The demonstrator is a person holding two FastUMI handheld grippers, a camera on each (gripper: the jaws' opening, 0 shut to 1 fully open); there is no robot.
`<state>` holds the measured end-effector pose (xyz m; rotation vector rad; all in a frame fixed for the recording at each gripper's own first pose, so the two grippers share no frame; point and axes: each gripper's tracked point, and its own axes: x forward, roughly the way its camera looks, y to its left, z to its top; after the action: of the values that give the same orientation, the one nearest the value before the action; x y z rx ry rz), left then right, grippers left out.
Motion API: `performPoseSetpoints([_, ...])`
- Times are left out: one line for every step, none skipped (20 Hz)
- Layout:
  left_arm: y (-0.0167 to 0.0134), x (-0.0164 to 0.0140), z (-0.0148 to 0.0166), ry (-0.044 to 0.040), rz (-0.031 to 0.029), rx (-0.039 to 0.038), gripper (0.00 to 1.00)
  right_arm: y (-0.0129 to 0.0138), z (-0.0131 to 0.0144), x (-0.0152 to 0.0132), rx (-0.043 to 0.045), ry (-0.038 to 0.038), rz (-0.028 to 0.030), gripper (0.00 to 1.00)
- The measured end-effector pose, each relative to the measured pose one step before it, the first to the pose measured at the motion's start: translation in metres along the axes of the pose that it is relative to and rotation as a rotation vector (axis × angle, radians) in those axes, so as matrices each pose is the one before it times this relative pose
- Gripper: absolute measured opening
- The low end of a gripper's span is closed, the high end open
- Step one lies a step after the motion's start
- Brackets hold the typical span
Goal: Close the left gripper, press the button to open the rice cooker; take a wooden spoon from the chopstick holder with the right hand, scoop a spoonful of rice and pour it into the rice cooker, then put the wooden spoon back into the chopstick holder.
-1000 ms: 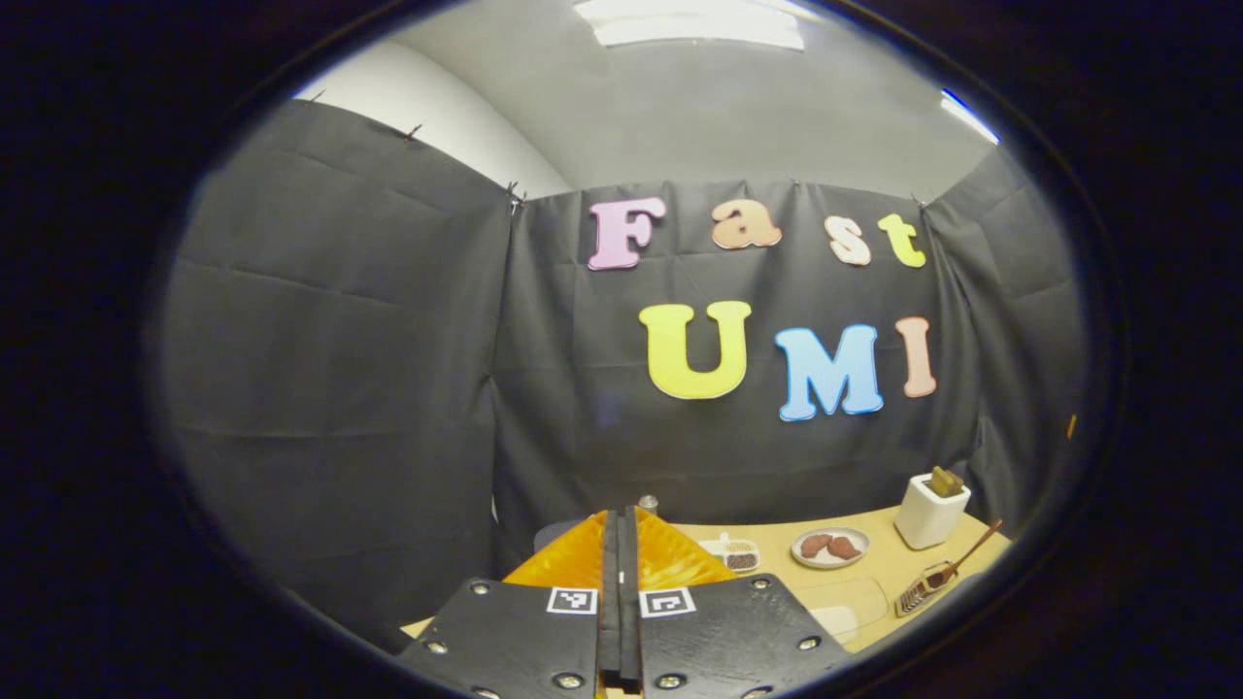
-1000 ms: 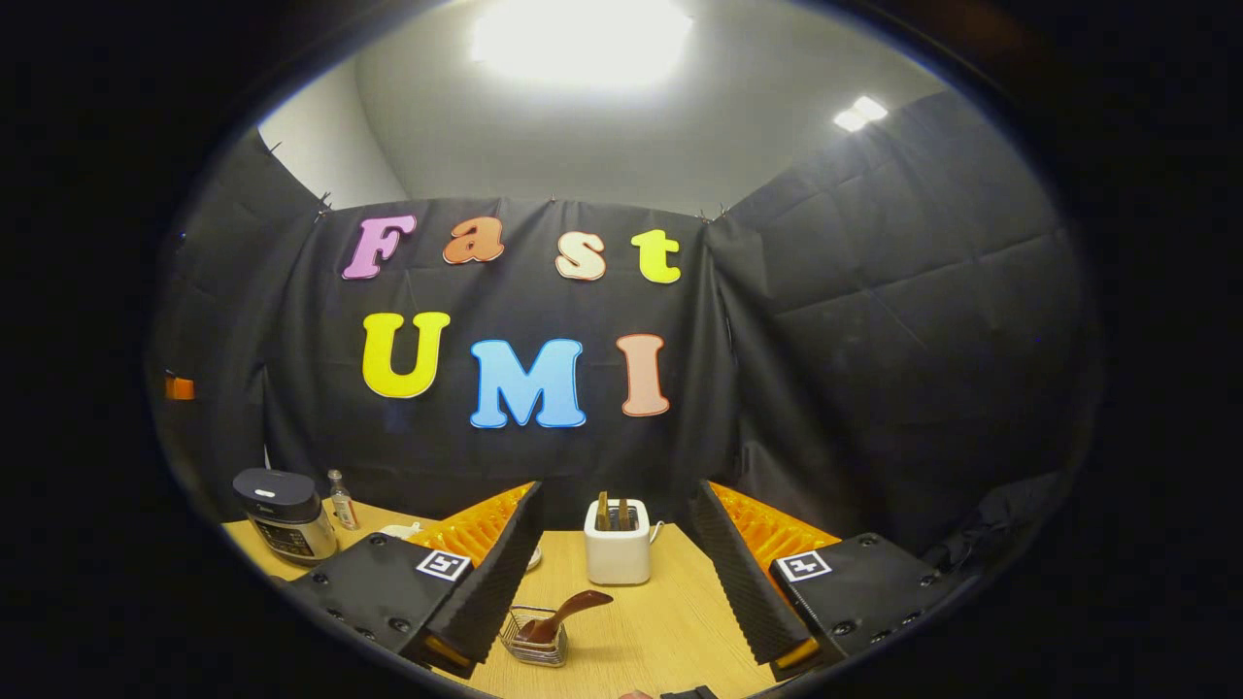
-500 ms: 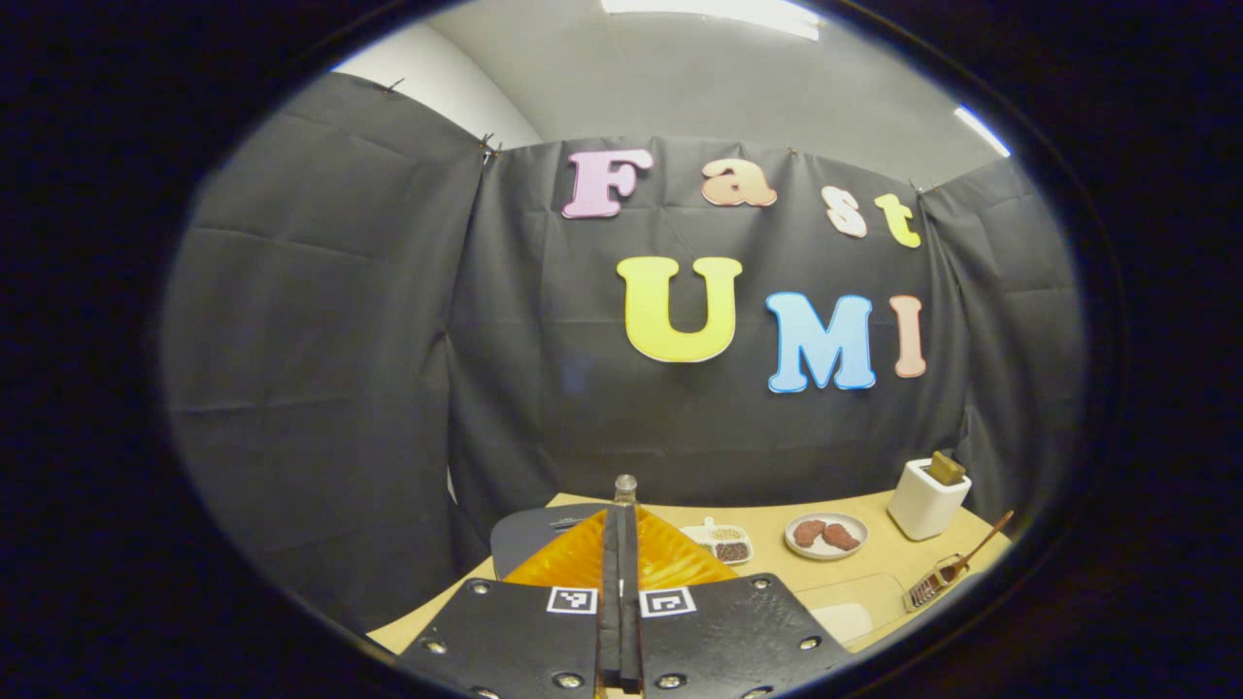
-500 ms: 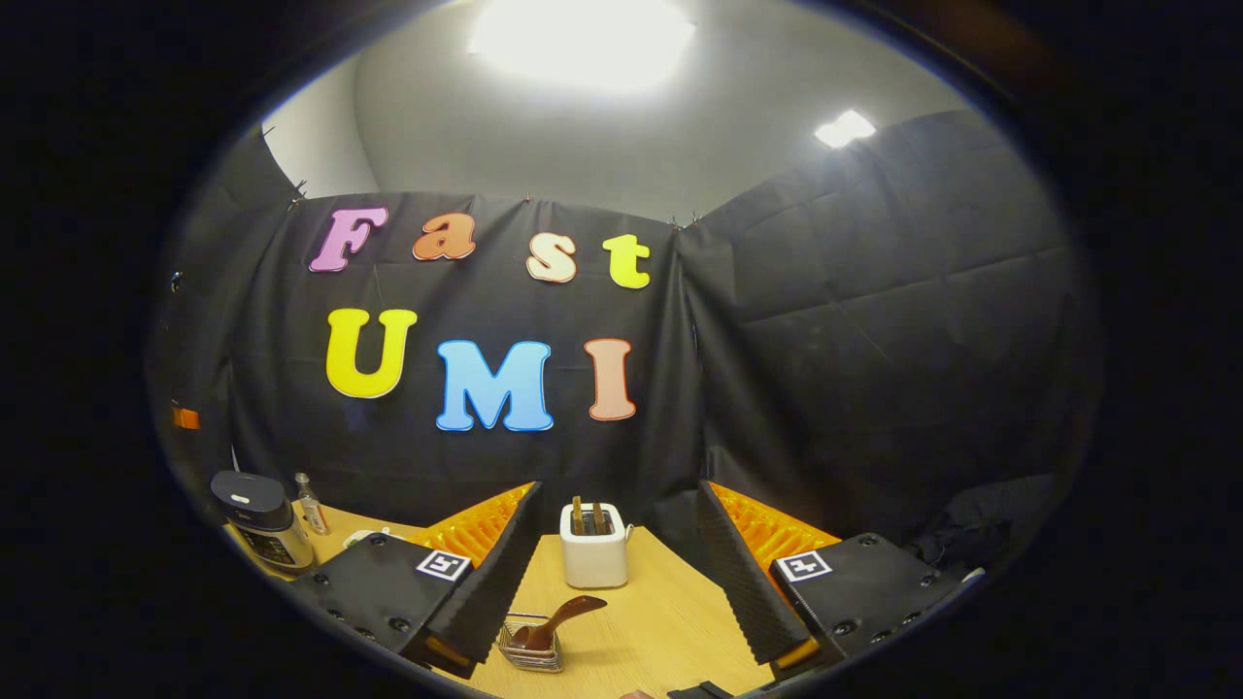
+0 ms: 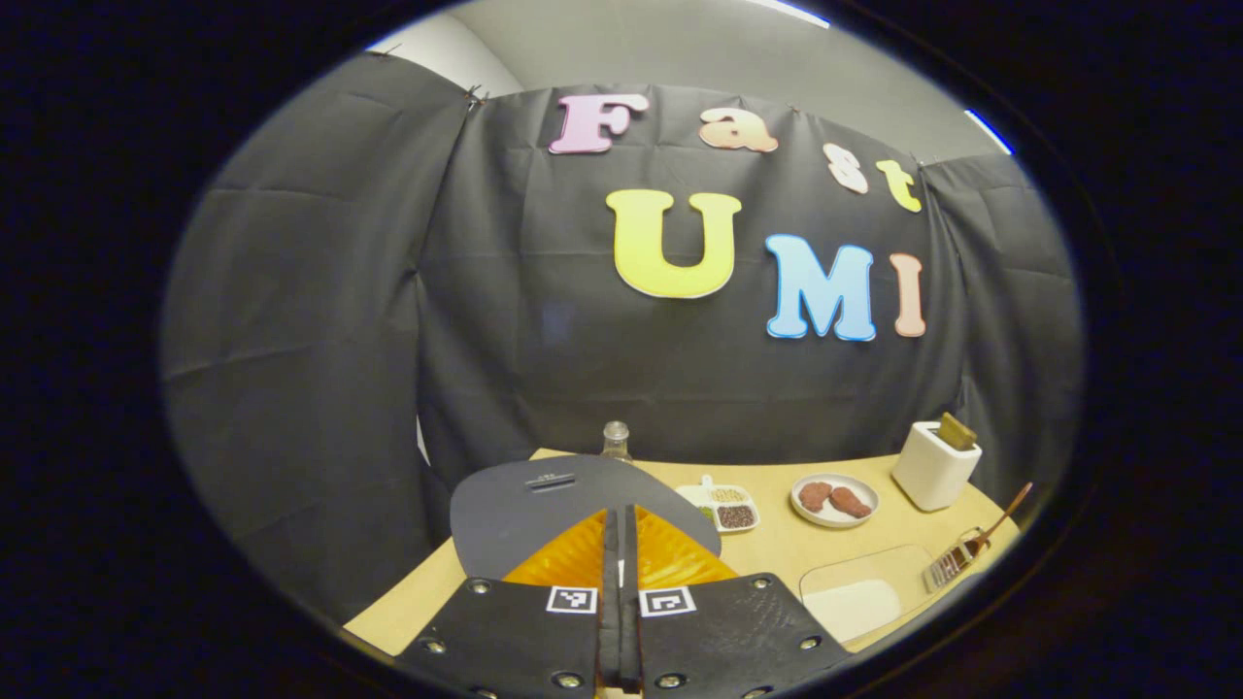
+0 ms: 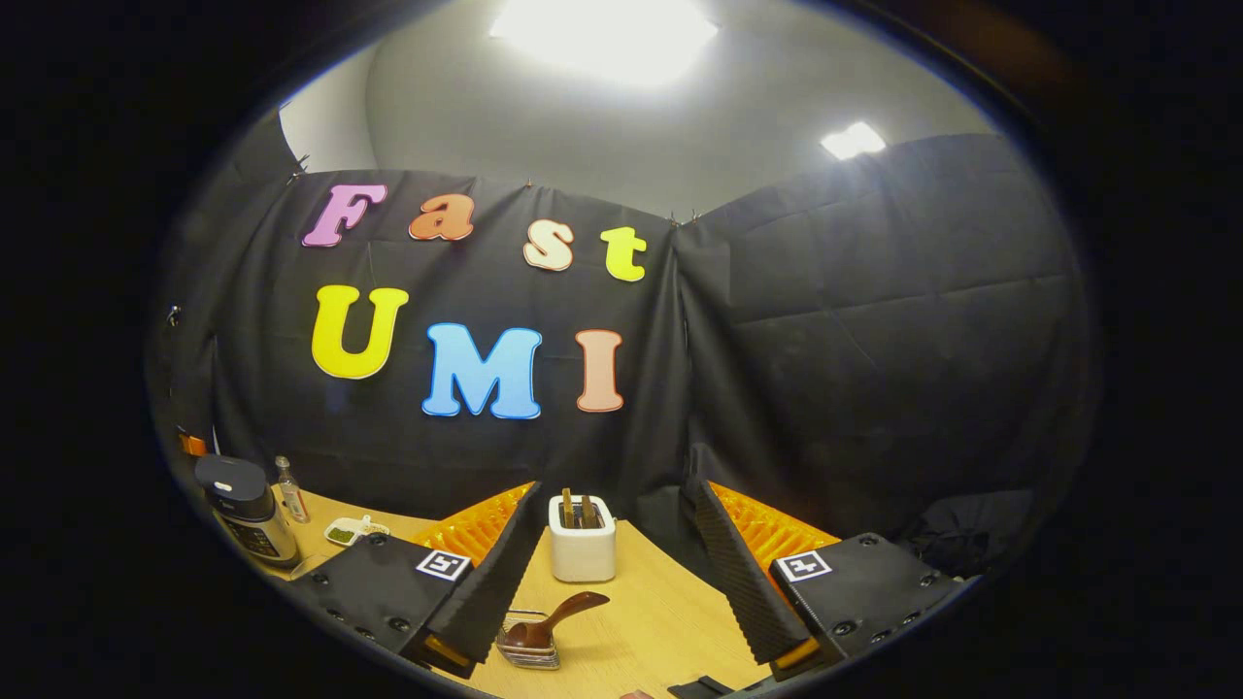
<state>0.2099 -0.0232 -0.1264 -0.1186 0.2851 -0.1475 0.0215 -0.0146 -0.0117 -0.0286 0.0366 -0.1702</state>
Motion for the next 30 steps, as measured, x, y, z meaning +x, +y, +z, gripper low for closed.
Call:
performPoseSetpoints([0.00040, 0.00333, -0.00733, 0.01185, -0.00291, -0.00147, 0.00, 0.00055, -0.00067, -0.00131, -0.00294, 0.00346, -0.00316, 0.98])
performPoseSetpoints([-0.00017, 0.00437, -0.00574, 0.01265, -0.00595, -0.00360, 0.00, 0.00164, -0.00035, -0.00100, -0.00360, 0.00357, -0.00170, 0.98])
performPoseSetpoints([-0.00104, 0.00269, -0.00726, 0.01195, -0.00530, -0.00022, 0.00, 0.00124, -0.00040, 0.00030, -0.00435, 0.00327, -0.00278, 0.98])
performPoseSetpoints([-0.00057, 0.00366, -0.00524, 0.01017, -0.00197, 0.00372, 0.00, 0.00042, 0.00108, -0.00106, -0.00383, -0.00227, -0.00263, 0.97])
performPoseSetpoints([-0.00001, 0.00165, -0.00589, 0.00862, -0.00129, 0.00376, 0.03, 0.00033, 0.00081, -0.00131, -0.00465, -0.00171, -0.00205, 0.98])
performPoseSetpoints([-0.00009, 0.00326, -0.00453, 0.00988, -0.00375, -0.00133, 0.04, 0.00051, 0.00007, -0.00041, -0.00645, 0.00104, -0.00119, 0.98])
performPoseSetpoints([-0.00166, 0.00085, -0.00591, 0.01039, -0.00318, -0.00417, 0.01, 0.00005, -0.00097, -0.00019, -0.00701, 0.00261, -0.00153, 0.98])
performPoseSetpoints([-0.00095, 0.00164, -0.00379, 0.00927, -0.00149, -0.00317, 0.03, -0.00005, 0.00016, -0.00030, -0.00567, 0.00326, -0.00133, 0.98])
performPoseSetpoints([-0.00136, 0.00131, -0.00441, 0.00774, -0.00076, -0.00240, 0.01, 0.00004, 0.00064, -0.00087, -0.00312, 0.00179, -0.00167, 0.98])
performPoseSetpoints([-0.00102, 0.00220, -0.00374, 0.00802, -0.00035, -0.00088, 0.01, -0.00088, 0.00100, -0.00056, -0.00123, -0.00001, -0.00186, 0.98])
performPoseSetpoints([-0.00046, -0.00205, -0.00005, -0.00444, 0.00050, 0.00427, 0.01, -0.00073, 0.00041, -0.00087, -0.00102, 0.00002, -0.00144, 0.98])
performPoseSetpoints([-0.00127, -0.00044, 0.00078, -0.00626, -0.00055, 0.00646, 0.01, -0.00006, 0.00061, -0.00048, -0.00156, -0.00087, -0.00107, 0.98])
performPoseSetpoints([0.00013, -0.00102, -0.00350, 0.00759, 0.00066, 0.00263, 0.00, 0.00024, 0.00055, -0.00071, -0.00247, 0.00055, -0.00069, 0.98])
performPoseSetpoints([0.00077, 0.00018, -0.00664, 0.02122, 0.00132, -0.00465, 0.01, 0.00047, -0.00105, -0.00070, -0.00215, 0.00259, 0.00120, 0.98])
performPoseSetpoints([-0.00042, -0.00166, -0.00434, 0.00001, 0.00411, 0.00160, 0.02, -0.00026, -0.00186, -0.00088, -0.00098, 0.00328, 0.00140, 0.98])
performPoseSetpoints([-0.00020, 0.00023, 0.00130, -0.01791, 0.00268, 0.01642, 0.02, 0.00080, 0.00003, -0.00072, 0.00130, 0.00255, 0.00121, 0.98])
performPoseSetpoints([-0.00057, -0.00188, -0.00410, 0.01193, 0.00485, 0.01109, 0.02, 0.00066, -0.00009, -0.00065, 0.00318, 0.00078, 0.00171, 0.98])
performPoseSetpoints([0.00064, -0.00023, 0.00274, -0.00722, 0.00168, -0.00011, 0.02, 0.00166, 0.00004, -0.00090, 0.00243, 0.00067, 0.00374, 0.98])
performPoseSetpoints([0.00029, 0.00304, -0.00440, 0.00874, -0.00513, -0.01524, 0.02, 0.00211, -0.00094, -0.00065, 0.00053, 0.00000, 0.00284, 0.97])
performPoseSetpoints([0.00138, 0.00132, -0.00038, 0.02054, -0.00798, -0.03419, 0.02, 0.00150, -0.00042, 0.00069, 0.00029, -0.00029, 0.00370, 0.98])
performPoseSetpoints([0.00214, -0.00139, 0.00200, -0.00770, -0.00980, -0.03380, 0.03, 0.00238, -0.00024, -0.00072, 0.00230, -0.00119, 0.00526, 0.98])
performPoseSetpoints([-0.00071, 0.00248, -0.00014, 0.00551, -0.00730, -0.01130, 0.00, 0.00213, 0.00022, 0.00016, 0.00284, 0.00108, 0.00789, 0.98])
performPoseSetpoints([-0.00124, -0.00094, 0.00361, -0.00795, 0.00057, -0.00280, 0.02, 0.00178, -0.00074, -0.00008, 0.00004, 0.00233, 0.00505, 0.98])
performPoseSetpoints([0.00011, -0.00283, -0.00419, -0.00866, 0.00122, 0.00656, 0.02, 0.00017, 0.00177, 0.00015, -0.00106, -0.00332, 0.00306, 0.98])
performPoseSetpoints([0.00051, 0.00004, 0.00309, -0.00546, 0.00071, 0.01308, 0.02, -0.00003, 0.00316, -0.00039, -0.00114, -0.00676, 0.00062, 0.97])
performPoseSetpoints([-0.00020, -0.00104, 0.00449, -0.01090, 0.00280, 0.01002, 0.02, -0.00145, 0.00314, -0.00140, -0.00166, -0.00820, -0.00035, 0.98])
performPoseSetpoints([0.00008, -0.00037, 0.00151, 0.00261, 0.00662, 0.00135, 0.02, -0.00159, 0.00157, -0.00010, -0.00345, -0.00703, -0.00111, 0.98])
performPoseSetpoints([0.00060, -0.00043, 0.00744, -0.01473, 0.00354, -0.00187, 0.02, -0.00159, 0.00204, 0.00012, -0.00396, -0.00416, -0.00219, 0.98])
performPoseSetpoints([0.00091, -0.00231, 0.00603, -0.00574, 0.00364, -0.00064, 0.02, -0.00272, 0.00048, -0.00087, -0.00091, -0.00321, -0.00401, 0.98])
performPoseSetpoints([0.00088, -0.00161, 0.01118, -0.02100, 0.00372, 0.00335, 0.00, -0.00243, 0.00006, -0.00098, 0.00483, -0.00101, -0.00245, 0.98])
